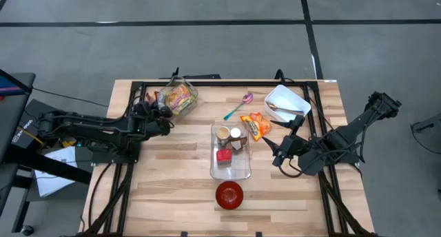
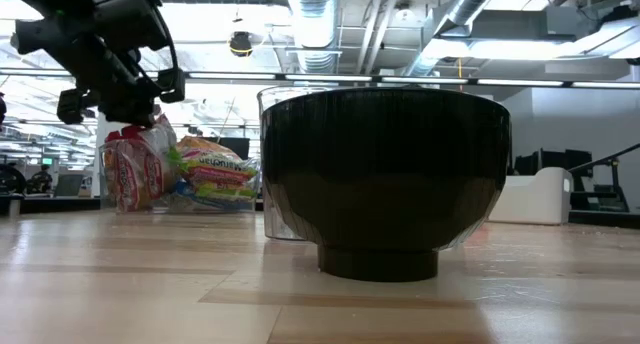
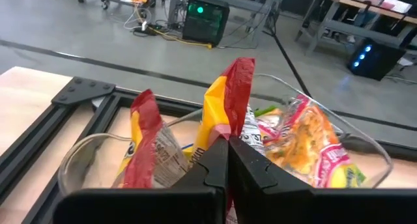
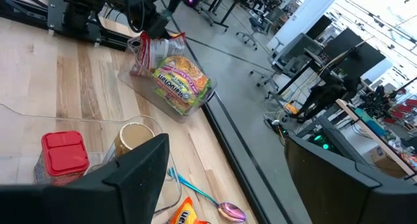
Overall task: Pick & Place Food Item
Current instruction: Put the red noodle pack into the top transparent bin
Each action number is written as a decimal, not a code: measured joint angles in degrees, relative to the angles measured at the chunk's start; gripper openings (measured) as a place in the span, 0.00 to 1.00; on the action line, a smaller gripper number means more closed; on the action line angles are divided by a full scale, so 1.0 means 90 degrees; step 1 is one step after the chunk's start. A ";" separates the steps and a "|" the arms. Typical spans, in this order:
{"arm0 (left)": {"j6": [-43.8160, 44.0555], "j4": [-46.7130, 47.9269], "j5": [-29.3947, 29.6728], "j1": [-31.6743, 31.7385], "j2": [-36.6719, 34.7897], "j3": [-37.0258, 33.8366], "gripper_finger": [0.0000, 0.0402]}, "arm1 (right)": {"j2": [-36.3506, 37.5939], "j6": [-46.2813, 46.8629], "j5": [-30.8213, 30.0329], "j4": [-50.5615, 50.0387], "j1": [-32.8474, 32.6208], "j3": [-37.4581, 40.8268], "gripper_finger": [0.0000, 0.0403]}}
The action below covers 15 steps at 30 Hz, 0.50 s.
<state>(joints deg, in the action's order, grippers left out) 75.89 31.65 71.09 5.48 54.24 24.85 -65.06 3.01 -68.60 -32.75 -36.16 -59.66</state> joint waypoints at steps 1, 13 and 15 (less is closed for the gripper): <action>-0.0001 -0.0006 -0.0002 0.0018 0.0000 -0.0030 0.00 | 0.0000 0.0000 0.0000 0.0000 0.0000 0.0000 0.74; -0.0022 0.0009 -0.0011 0.0033 0.0000 -0.0144 0.18 | 0.0000 0.0000 0.0000 -0.0002 0.0000 0.0000 0.74; -0.0047 0.0043 -0.0038 0.0032 0.0000 -0.0144 0.24 | 0.0000 0.0001 0.0000 -0.0002 0.0000 0.0000 0.74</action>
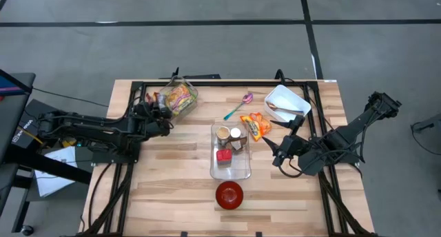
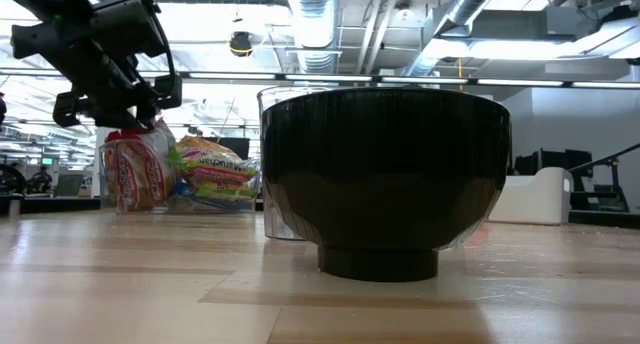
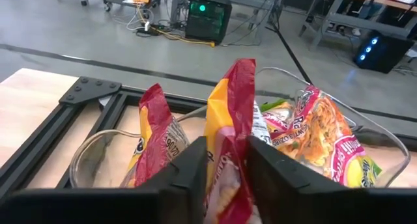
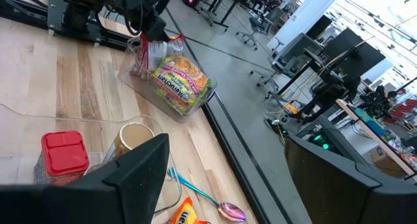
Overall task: Pick & Place Food Item
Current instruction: Put the red noodle pack into the top transparent bin, then put the orange noodle pack into the top transparent bin
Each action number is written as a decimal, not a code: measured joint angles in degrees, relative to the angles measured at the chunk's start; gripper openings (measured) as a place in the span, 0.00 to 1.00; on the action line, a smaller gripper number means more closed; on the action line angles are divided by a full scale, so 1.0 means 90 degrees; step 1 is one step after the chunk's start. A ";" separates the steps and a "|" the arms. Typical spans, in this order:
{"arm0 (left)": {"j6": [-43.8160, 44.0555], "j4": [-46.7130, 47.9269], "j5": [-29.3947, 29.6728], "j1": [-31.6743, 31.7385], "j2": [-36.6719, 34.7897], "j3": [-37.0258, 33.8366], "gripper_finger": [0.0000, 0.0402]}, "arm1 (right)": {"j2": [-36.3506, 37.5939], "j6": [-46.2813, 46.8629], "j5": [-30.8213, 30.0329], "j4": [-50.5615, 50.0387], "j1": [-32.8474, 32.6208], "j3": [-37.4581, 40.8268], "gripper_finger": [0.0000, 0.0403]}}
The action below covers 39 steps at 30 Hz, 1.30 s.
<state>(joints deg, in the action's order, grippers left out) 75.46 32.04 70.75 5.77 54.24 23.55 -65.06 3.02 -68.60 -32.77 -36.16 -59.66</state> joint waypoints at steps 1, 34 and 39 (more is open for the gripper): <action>-0.0001 0.0006 -0.0010 0.0000 0.0000 0.0000 0.27 | 0.0000 0.0001 0.0000 0.0000 0.0000 0.0000 0.74; -0.8757 -0.5853 -0.5773 -0.2039 -0.0691 0.0007 0.32 | -0.0002 0.1062 0.0610 -0.0661 0.0202 0.0002 0.74; -0.9910 -0.7341 -0.6145 -0.2697 -0.0223 0.0007 0.34 | -0.0002 0.1811 0.1134 -0.1309 0.0602 0.0002 0.74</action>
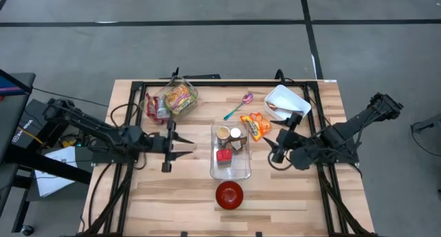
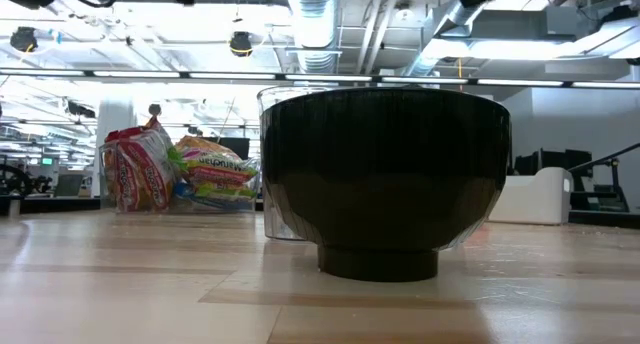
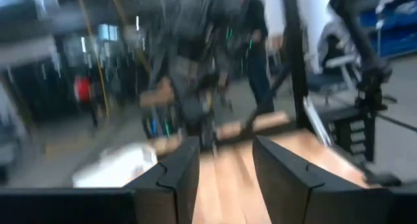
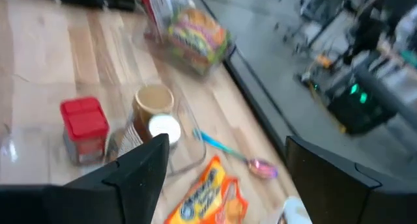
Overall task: Pick & Place Food Item
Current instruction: Put the orange noodle pack into the top transparent bin
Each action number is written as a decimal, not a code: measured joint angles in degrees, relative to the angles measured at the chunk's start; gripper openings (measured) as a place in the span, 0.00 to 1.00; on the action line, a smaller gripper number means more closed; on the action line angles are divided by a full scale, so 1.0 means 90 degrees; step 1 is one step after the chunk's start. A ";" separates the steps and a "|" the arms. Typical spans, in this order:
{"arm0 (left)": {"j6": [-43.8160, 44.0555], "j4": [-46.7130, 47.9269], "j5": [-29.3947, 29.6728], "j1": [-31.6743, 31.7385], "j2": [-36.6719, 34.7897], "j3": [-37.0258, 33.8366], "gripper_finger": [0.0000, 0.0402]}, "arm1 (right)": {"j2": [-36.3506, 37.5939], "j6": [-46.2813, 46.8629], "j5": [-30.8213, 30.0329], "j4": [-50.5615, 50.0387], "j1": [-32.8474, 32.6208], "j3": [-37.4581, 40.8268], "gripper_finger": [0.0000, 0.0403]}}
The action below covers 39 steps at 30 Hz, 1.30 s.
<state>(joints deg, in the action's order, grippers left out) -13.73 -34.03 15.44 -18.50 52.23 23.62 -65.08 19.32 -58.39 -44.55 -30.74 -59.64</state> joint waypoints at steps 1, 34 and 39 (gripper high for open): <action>-0.0300 -0.0381 0.0000 -0.0100 0.0100 0.0000 0.35 | 0.0000 0.0208 0.0069 -0.0174 0.0082 0.0000 0.74; -0.2781 -0.2051 0.0520 -0.0388 0.0405 0.0000 0.42 | -0.0019 0.1899 0.2382 -0.0801 0.2037 0.2114 0.74; -0.2781 -0.2051 0.0520 -0.0388 0.0405 0.0000 0.42 | -0.0019 0.1196 0.2575 0.0091 0.2443 0.2569 0.74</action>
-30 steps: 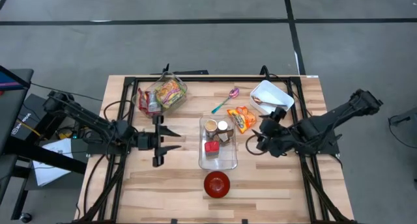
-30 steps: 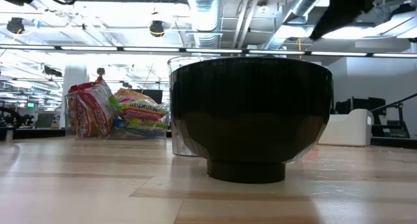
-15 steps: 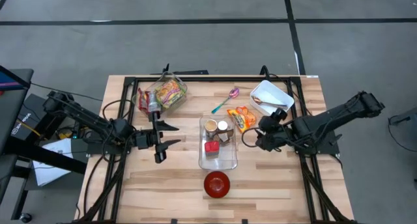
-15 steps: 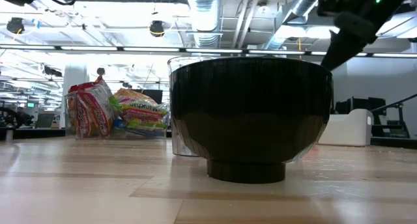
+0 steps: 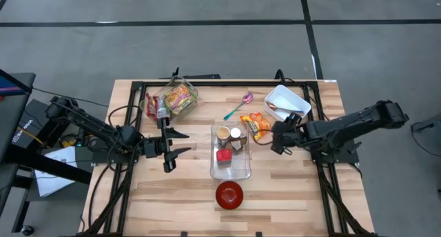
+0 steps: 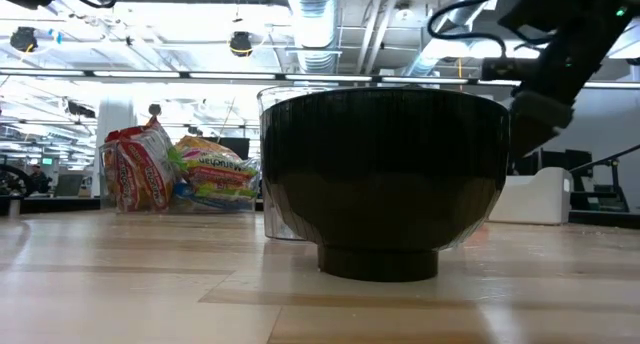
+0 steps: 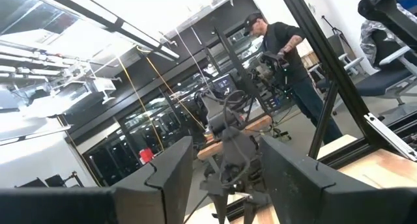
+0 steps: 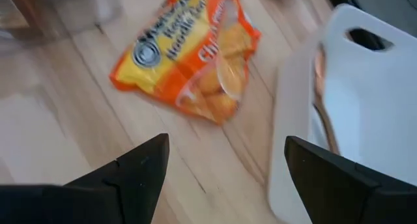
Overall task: Pick & Place Food Item
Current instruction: Put the orange noodle pack into the top transparent bin
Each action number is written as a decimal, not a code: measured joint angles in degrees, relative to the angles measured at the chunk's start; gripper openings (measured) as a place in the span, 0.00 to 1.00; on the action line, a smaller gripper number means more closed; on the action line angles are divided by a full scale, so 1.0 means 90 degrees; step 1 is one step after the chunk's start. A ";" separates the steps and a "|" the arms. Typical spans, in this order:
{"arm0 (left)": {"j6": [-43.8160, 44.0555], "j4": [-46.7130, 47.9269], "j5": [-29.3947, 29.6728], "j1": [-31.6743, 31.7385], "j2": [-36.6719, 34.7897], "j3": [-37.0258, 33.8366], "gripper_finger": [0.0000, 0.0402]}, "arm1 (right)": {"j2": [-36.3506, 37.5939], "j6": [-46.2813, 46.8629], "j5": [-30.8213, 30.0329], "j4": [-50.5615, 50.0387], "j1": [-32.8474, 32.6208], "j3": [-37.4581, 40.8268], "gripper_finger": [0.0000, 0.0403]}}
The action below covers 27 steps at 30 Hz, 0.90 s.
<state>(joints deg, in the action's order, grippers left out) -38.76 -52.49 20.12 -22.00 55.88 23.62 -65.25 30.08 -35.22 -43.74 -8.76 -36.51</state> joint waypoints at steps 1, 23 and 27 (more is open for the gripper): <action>0.0000 -0.0002 0.0000 0.0000 0.0000 0.0000 0.42 | 0.0000 -0.0155 0.0098 0.0239 0.0090 0.0070 0.74; 0.0019 0.0005 0.0000 0.0000 0.0000 0.0000 0.41 | -0.0705 -0.1314 0.1633 0.1667 0.1429 0.0178 0.74; 0.0018 0.0006 0.0000 -0.0002 0.0000 0.0000 0.41 | -0.1232 -0.2096 0.1820 0.2148 0.1448 0.0177 0.74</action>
<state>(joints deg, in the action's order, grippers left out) -38.60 -52.43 20.12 -22.02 55.88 23.62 -76.34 11.22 -18.84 -24.41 4.27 -34.92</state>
